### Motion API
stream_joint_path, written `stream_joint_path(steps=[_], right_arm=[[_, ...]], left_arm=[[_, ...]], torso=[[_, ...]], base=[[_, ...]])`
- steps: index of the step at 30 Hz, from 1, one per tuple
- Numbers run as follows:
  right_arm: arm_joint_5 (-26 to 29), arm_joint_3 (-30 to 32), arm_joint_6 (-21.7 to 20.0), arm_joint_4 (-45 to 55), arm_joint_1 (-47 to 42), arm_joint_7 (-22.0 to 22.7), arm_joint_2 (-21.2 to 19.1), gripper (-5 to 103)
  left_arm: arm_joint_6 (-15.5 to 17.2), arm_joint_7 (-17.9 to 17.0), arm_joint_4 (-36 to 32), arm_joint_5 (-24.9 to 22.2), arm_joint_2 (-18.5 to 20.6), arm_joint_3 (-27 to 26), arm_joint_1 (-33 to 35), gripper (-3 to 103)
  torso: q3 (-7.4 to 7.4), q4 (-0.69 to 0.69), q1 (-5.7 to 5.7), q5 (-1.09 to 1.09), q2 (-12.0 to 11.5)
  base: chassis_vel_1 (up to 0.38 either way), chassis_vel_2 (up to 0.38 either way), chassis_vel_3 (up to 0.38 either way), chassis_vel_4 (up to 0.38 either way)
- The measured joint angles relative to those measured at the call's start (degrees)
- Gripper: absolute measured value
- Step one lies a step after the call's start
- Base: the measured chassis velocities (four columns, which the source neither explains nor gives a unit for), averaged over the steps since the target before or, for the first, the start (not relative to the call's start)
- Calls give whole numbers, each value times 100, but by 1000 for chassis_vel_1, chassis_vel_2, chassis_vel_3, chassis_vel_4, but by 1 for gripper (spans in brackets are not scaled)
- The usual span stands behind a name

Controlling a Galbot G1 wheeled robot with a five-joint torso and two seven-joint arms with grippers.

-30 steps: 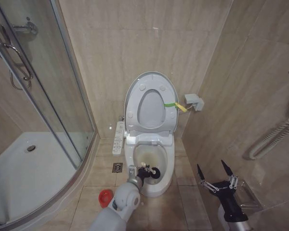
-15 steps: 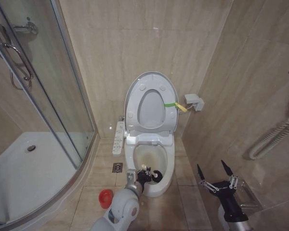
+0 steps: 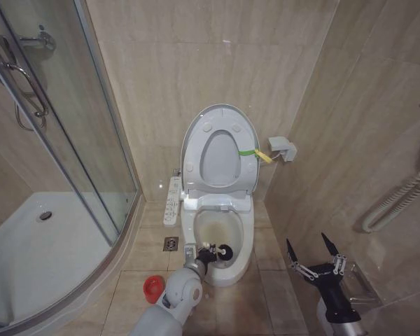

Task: Open the toilet lid, clean the toilet bowl with a toilet brush, close the toilet lid, and flush.

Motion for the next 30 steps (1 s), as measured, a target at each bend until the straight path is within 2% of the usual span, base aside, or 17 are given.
stream_joint_path(steps=[6,13,16,25,30], right_arm=[[0,0,0,0,0,0,0,100],[0,0,0,0,0,0,0,100],[0,0,0,0,0,0,0,100],[0,0,0,0,0,0,0,100],[0,0,0,0,0,0,0,100]], left_arm=[[177,-170,-747,152,65,-11,425,18],[272,-274,-1138,237,95,-30,717,18],[269,-273,-1084,234,92,-51,697,18],[50,-96,-134,95,-24,-112,234,18],[39,-117,-229,79,-13,-147,363,18]], torso=[[0,0,0,0,0],[0,0,0,0,0],[0,0,0,0,0],[0,-1,0,0,0],[0,0,0,-1,0]], base=[[0,0,0,0],[0,0,0,0],[0,0,0,0],[0,0,0,0],[0,0,0,0]])
